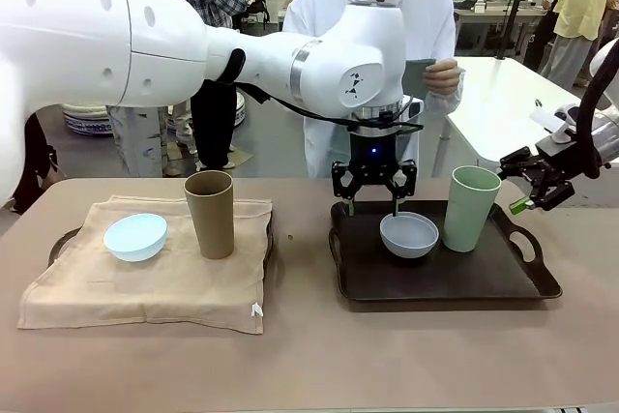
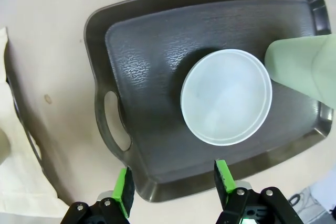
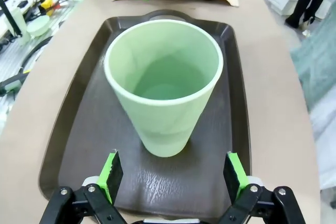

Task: Set up a tray with a mat and arrange the tableware.
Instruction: Pick up the Picnic Bowl and Reusable plastic cup from the Handle tray in front of the human's position and hold them in the air.

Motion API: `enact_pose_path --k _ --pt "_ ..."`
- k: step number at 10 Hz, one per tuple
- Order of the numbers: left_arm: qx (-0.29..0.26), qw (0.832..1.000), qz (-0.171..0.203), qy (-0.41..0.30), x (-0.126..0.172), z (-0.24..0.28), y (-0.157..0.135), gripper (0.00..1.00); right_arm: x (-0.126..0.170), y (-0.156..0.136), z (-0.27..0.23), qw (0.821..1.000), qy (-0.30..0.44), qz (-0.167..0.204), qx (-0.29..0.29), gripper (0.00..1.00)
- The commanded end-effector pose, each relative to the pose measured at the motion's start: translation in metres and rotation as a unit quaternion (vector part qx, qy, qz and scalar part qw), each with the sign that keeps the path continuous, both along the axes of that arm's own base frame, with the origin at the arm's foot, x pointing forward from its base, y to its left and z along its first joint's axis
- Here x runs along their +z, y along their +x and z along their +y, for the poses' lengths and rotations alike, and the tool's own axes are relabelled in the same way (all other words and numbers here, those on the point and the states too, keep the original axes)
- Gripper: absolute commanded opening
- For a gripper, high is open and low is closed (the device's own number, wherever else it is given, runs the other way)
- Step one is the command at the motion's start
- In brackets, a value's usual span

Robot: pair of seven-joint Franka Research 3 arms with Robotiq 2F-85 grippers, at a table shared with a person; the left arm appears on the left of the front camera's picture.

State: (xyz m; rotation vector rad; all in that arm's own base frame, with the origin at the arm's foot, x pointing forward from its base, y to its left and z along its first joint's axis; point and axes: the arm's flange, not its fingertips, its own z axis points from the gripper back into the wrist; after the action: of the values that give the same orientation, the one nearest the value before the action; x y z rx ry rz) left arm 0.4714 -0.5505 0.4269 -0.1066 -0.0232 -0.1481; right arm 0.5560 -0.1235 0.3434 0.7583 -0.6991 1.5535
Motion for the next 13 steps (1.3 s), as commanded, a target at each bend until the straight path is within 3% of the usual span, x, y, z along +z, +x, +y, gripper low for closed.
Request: enact_pose_path --k 1,5,10,13 --pt "-0.008 1.000 -0.010 0.015 0.001 -0.011 0.008 0.81 -0.009 0.011 0.017 1.000 0.003 0.007 -0.015 1.00" --pt "-0.010 1.000 -0.004 0.020 -0.005 -0.014 0.016 0.81 -0.017 0.018 0.037 1.000 0.002 0.022 -0.004 1.00" --pt "0.010 0.999 -0.009 0.053 -0.047 -0.020 0.036 0.81 -0.017 0.017 0.053 1.000 0.009 0.018 0.009 1.00" --pt "0.022 0.999 -0.011 0.039 -0.050 -0.027 0.037 0.81 -0.016 0.015 0.055 0.999 0.017 0.026 0.016 1.00"
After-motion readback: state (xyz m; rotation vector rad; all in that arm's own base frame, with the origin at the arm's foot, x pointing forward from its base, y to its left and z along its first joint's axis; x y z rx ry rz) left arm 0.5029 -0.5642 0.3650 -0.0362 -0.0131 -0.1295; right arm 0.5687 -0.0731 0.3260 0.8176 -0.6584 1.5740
